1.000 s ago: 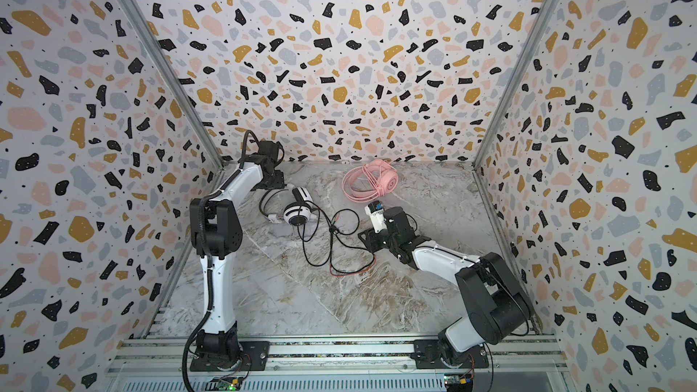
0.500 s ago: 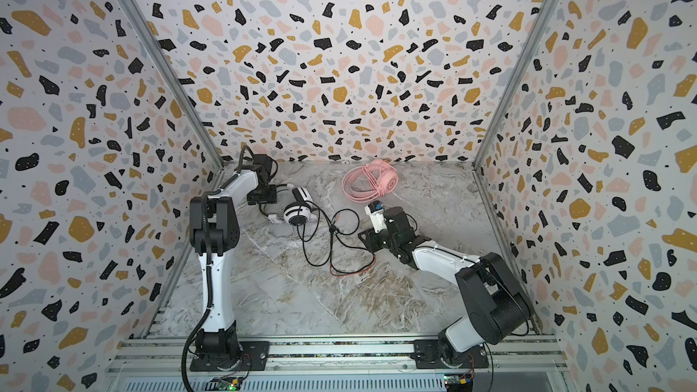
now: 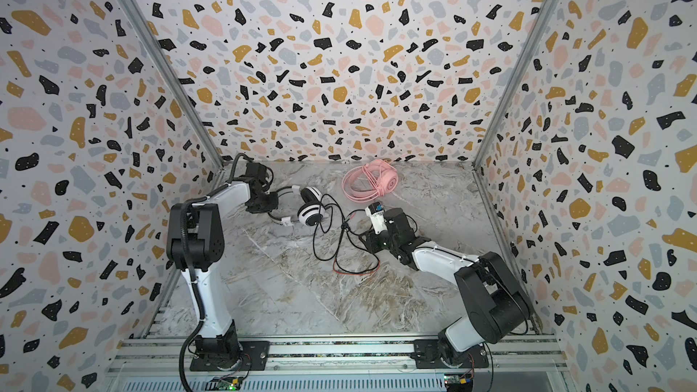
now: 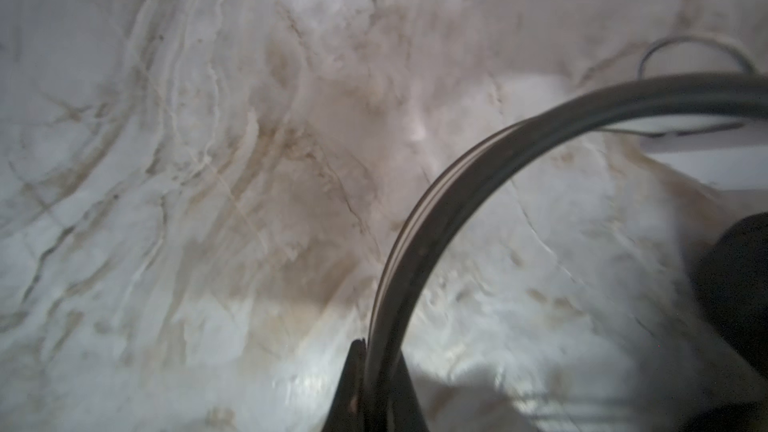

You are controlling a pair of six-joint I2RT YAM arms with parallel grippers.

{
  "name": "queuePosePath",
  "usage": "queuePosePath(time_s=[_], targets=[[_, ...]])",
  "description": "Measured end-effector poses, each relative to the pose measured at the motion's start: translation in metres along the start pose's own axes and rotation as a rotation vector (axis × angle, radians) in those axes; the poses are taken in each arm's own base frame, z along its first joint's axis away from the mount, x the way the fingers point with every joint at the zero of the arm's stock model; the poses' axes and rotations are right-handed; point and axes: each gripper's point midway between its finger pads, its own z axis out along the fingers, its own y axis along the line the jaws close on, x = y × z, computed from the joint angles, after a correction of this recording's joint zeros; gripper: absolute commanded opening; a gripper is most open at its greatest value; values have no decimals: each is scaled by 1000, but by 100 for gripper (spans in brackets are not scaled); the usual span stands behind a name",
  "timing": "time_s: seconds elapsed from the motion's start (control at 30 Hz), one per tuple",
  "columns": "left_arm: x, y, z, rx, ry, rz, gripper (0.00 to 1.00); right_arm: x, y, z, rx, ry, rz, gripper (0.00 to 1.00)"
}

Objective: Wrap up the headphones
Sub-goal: 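Grasp the white headset band with the left gripper and lift it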

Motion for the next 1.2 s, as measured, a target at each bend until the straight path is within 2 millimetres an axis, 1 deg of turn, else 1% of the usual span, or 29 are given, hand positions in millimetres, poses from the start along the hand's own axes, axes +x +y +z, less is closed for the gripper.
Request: queuePosePath(time_s=[0.1,0.2,0.27,0.37,0.4,0.43,0.47,0.5,0.53,0.57,0.63,0.7,0.77,0.8,0.83,0.93,0.97,1.0,1.1,1.17,1.2], targets=[[-5,-4,-36,24,-78,3,0,0,0,0,-2,-6,0,38],[-21,-7,-80,35,-178,10,0,2,0,1,-6,-9,3,38],[-37,-7,-117,36,-278,10,0,1,0,0,-9,-16,6,38],[-62,-2,-190,8,-484,-2,0,2,-2,-2,-11,-28,17,38],[-69,1,-223,-7,-585,-11,0,2,-2,-3,-11,-32,21,38],[-71,5,-252,-18,-679,-23,0,1,-3,-3,-12,-36,24,38],[-70,8,-272,-24,-738,-32,0,0,-3,-4,-14,-41,25,38],[-69,10,-297,-24,-800,-41,0,-2,-1,-4,-21,-46,23,38],[-70,12,-316,-23,-845,-48,0,-3,0,-4,-28,-47,22,38],[-73,11,-328,-14,-871,-48,0,-4,0,-4,-32,-48,22,38],[-83,3,-351,22,-903,-21,0,-7,3,-4,-48,-52,20,39],[-91,-5,-353,48,-899,10,0,-14,7,-6,-70,-68,17,42],[-89,-8,-341,62,-863,26,0,-20,13,-7,-103,-83,11,47],[-86,-10,-335,66,-840,34,0,-24,18,-8,-127,-91,4,52],[-82,-10,-329,67,-815,41,0,-28,23,-9,-151,-99,0,63],[-71,-11,-319,68,-763,61,0,-48,39,-9,-235,-138,-21,70],[-68,-11,-317,70,-751,66,0,-54,43,-10,-262,-155,-27,79],[-66,-12,-317,74,-742,70,0,-58,49,-10,-296,-173,-30,81],[-63,-14,-321,86,-744,79,0,-63,66,-11,-394,-197,-33,82],[-63,-16,-323,93,-748,88,0,-59,77,-3,-431,-177,-29,82],[-63,-16,-323,96,-747,92,0,-56,84,4,-448,-157,-28,82]])
